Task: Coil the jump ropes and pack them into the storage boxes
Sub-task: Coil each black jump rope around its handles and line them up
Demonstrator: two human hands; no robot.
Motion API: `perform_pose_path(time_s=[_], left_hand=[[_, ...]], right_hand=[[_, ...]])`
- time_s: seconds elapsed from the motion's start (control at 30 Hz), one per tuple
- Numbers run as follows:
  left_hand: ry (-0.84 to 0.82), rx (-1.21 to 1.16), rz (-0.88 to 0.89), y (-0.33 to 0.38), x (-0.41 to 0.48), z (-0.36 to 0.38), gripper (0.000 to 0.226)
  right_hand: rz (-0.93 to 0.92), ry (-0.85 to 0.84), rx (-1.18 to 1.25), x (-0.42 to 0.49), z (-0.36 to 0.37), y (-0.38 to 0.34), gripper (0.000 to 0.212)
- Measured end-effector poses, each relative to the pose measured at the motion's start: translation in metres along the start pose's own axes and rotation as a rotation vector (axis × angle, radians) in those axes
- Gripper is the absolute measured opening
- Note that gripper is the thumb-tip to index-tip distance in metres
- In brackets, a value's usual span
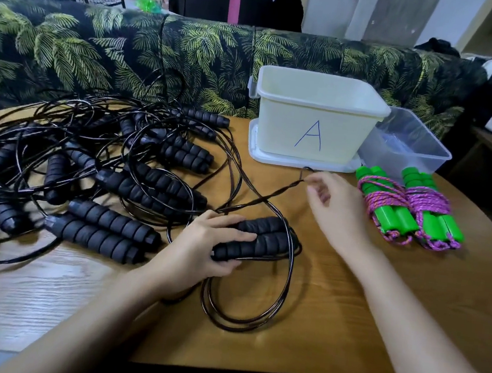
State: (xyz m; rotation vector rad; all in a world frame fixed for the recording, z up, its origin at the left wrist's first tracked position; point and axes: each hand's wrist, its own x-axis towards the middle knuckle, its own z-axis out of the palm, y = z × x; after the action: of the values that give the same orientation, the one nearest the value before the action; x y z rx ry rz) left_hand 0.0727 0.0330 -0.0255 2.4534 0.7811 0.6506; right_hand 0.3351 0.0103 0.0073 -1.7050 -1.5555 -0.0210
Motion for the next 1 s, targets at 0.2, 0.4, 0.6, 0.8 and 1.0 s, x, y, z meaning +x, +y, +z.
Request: perform_pose_path(time_s=[0.2,0.4,0.6,0.8,1.0], left_hand=[[0.021,0.003,-0.011,-0.001,-0.001,0.005,0.048],[0.116,-0.167,0.000,-0.001,-0.005,0.001,0.047],[0.187,-0.183,-0.023,0.013,0.010,0.002,0.050],[0.236,-0.141,-0.089,0.018,0.021,0.013,0.052],[0.271,-0.142,-0.071,0.014,0.024,0.003,0.047]], right_hand=[[-0.672,-0.437,-0.130,-0.081,-0.017,-0.020,0.036],[-0.404,-0.251,-0.300,-0.087,-0.035,0.034,0.038],[-0.345,-0.173,-0.223,-0.099,-0.030,0.013,0.032],[-0.370,-0.280,-0.318,-0.124,0.006,-0.042,0.059],[-0.470,-0.235,-0.314,-0.132,0.023,-0.055,0.030]])
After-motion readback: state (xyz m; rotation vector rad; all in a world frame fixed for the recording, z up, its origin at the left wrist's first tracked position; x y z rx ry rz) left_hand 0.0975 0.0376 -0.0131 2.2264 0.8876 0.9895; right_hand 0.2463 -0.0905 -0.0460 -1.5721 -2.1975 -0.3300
